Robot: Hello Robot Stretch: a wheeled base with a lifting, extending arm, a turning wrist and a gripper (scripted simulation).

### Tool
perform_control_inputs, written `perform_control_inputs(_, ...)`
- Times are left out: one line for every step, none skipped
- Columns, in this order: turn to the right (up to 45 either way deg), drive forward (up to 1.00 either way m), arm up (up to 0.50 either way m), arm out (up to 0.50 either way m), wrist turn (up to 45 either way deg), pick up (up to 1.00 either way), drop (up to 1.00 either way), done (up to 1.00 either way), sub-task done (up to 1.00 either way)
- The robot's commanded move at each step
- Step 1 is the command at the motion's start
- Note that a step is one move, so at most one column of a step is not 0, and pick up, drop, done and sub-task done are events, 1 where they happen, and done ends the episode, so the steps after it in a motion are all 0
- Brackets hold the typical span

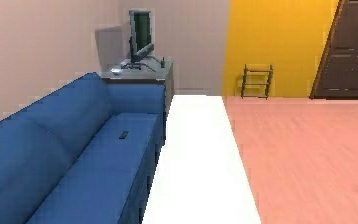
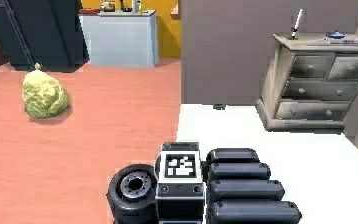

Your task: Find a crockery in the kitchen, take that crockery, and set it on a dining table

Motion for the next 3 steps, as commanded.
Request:
perform_control_inputs(-45.0,0.00,0.00,0.00,0.0,0.00,0.00,0.00,0.00)
perform_control_inputs(-45.0,0.00,0.00,0.00,0.0,0.00,0.00,0.00,0.00)
perform_control_inputs(-45.0,0.00,0.00,0.00,0.0,0.00,0.00,0.00,0.00)
